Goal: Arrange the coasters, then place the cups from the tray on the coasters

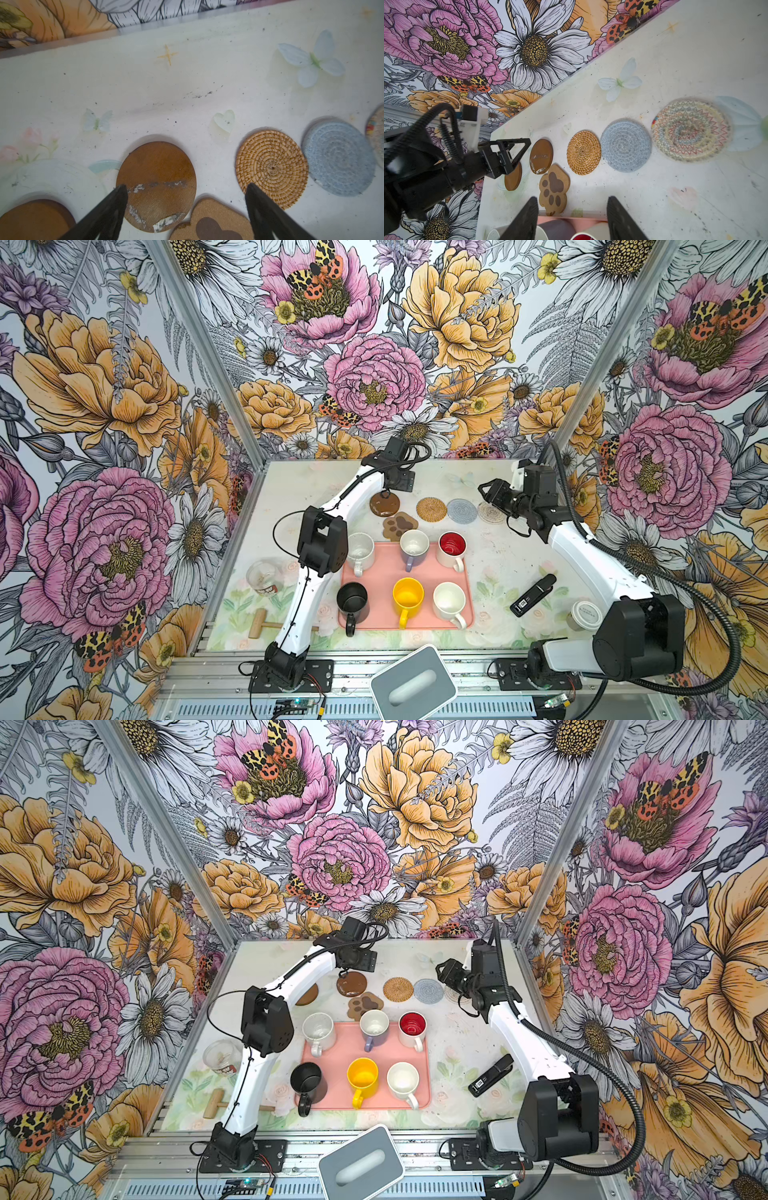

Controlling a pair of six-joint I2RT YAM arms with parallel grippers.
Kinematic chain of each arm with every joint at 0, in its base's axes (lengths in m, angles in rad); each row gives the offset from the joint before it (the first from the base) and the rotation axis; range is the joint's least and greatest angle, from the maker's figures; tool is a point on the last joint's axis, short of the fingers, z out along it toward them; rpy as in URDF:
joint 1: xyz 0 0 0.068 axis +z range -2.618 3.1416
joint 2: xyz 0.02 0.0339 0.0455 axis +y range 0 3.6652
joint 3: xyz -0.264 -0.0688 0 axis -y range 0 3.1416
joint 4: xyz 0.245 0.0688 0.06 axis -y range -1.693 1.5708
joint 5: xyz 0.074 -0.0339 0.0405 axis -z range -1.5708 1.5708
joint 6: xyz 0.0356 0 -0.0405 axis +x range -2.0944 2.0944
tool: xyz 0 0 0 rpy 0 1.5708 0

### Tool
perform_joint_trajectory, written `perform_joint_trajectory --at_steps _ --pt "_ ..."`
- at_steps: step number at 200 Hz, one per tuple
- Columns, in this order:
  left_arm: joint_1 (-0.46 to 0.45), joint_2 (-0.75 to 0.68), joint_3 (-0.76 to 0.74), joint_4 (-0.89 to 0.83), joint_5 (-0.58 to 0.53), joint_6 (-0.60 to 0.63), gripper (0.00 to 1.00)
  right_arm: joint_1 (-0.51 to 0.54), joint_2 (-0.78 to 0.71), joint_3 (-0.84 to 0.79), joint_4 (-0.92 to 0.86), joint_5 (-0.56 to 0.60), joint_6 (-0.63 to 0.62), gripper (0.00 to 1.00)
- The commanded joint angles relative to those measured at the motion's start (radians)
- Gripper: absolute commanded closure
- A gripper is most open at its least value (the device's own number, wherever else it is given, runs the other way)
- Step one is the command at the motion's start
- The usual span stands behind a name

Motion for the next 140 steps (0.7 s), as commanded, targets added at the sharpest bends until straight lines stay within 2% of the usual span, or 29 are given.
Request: perform_joint_trajectory --at_steps 1,46,105,140 --pt "0.015 0.054 0.061 -0.052 0.004 -0.029 0.1 0.007 -0.036 0.016 0.014 -0.02 -0.002 0.44" --pt "0.012 0.145 0.132 -0.053 -0.001 -0.041 0.1 0.008 -0.056 0.007 0.014 -0.021 -0.006 0.44" --pt "0.009 0.184 0.114 -0.053 -0.07 -0.029 0.09 0.005 -0.058 0.001 0.014 -0.026 -0.009 0.44" --pt "0.015 0.206 0.105 -0.055 -0.071 -0.029 0.09 0.005 -0.063 -0.001 0.014 -0.025 -0.013 0.44"
